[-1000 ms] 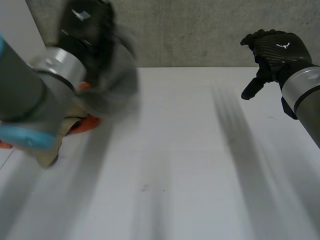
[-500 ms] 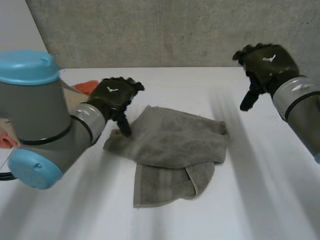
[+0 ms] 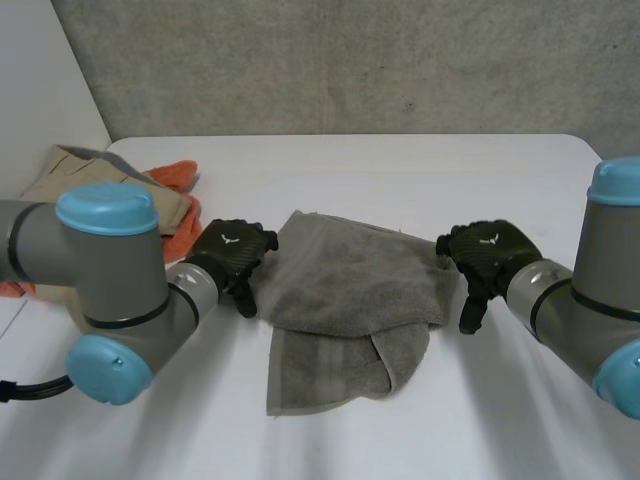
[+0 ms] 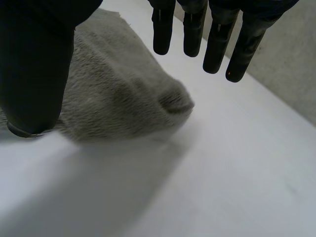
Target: Fold the laundry.
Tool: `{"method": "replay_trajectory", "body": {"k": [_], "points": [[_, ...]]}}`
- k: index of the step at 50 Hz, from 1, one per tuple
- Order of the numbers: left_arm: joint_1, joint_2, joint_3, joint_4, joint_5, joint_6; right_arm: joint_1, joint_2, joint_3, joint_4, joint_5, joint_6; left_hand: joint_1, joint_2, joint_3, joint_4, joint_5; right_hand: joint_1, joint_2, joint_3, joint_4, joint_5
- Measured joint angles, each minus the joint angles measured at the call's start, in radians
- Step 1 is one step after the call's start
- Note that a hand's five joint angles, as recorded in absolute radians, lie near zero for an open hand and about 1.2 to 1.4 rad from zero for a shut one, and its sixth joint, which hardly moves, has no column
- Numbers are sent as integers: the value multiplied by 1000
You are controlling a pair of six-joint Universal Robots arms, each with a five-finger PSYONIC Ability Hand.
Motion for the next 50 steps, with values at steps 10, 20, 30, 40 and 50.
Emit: {"method": "replay_trajectory", "body": {"k": [10,20,30,40,50], "points": [[1,-131,70,24,-1,156,4,48,56,-76,-10,135,349,319,317,318,311,-2,-2,-2,-2,-3],[-7,-135,105,45,-14,166,14,184,-16,-165,-6,177,770,832,818,832,790,333,380,370,370,350],[-65,135,67,57,-28,82,6,180,-101,-167,0,189,770,835,827,836,790,673,855,859,867,828],[-92,442,31,55,-26,-95,-87,-17,-214,-156,-6,173,770,837,828,836,790,673,855,859,867,828],[-92,544,33,59,-33,-219,-68,-26,-515,-54,-45,166,770,838,829,836,790,686,855,859,867,828]]}}
